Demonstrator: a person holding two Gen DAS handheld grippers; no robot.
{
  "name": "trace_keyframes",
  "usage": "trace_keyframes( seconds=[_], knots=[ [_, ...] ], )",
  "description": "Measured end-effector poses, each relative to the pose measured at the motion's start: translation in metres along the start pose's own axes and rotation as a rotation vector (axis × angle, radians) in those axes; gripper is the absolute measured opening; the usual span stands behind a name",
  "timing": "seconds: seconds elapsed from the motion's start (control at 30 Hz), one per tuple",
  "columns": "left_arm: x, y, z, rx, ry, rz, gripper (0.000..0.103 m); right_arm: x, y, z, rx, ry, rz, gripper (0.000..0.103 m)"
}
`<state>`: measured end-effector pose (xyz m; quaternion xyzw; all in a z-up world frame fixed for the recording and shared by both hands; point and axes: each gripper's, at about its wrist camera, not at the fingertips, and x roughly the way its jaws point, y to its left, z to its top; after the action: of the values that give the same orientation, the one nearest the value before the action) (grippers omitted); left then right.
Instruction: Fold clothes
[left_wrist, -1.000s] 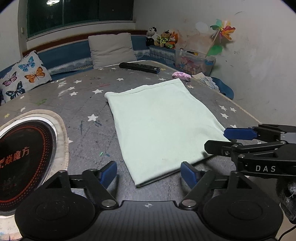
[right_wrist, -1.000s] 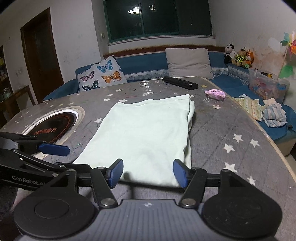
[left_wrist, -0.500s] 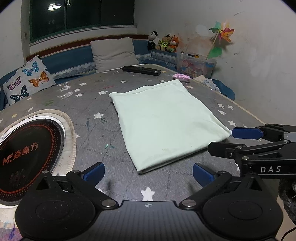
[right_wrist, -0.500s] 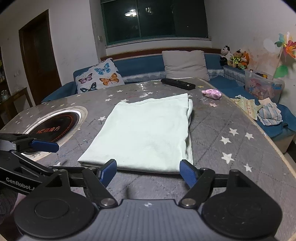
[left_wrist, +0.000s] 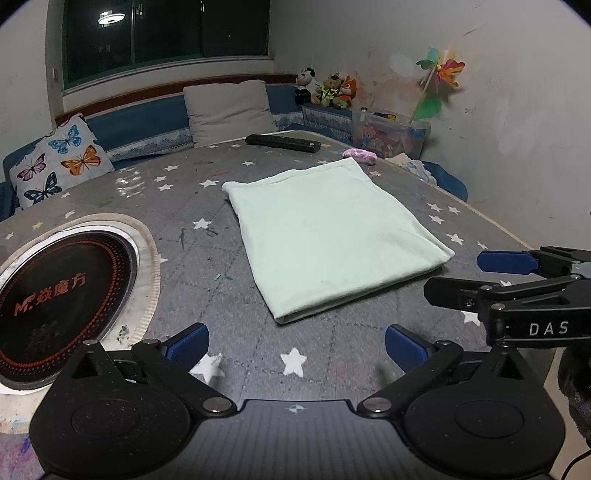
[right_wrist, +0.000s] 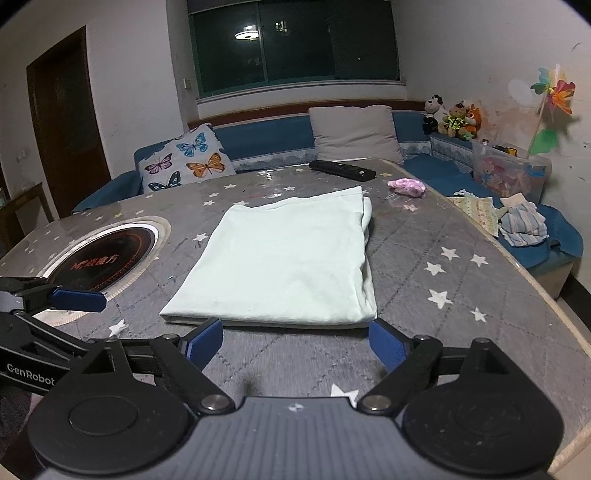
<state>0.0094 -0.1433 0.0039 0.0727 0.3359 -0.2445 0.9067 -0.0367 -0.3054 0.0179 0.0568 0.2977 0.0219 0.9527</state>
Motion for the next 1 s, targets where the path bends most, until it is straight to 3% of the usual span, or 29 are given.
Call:
trace_keyframes(
  seconds=[0.43, 0.5, 1.0],
  knots=[
    [-0.012, 0.003, -0.015, -0.005, 0.007, 0.015, 0.103, -0.012, 0.012, -0.008, -0.014, -0.017, -0.035, 0.098],
    [-0.013, 0.003, -0.017, -0.007, 0.009, 0.018, 0.103, -0.013, 0.015, -0.009, -0.022, -0.019, -0.041, 0.103],
    [-0.022, 0.002, -0.027, 0.0, 0.008, 0.051, 0.103, -0.014, 0.021, -0.015, -0.03, -0.007, -0.068, 0.103]
  ],
)
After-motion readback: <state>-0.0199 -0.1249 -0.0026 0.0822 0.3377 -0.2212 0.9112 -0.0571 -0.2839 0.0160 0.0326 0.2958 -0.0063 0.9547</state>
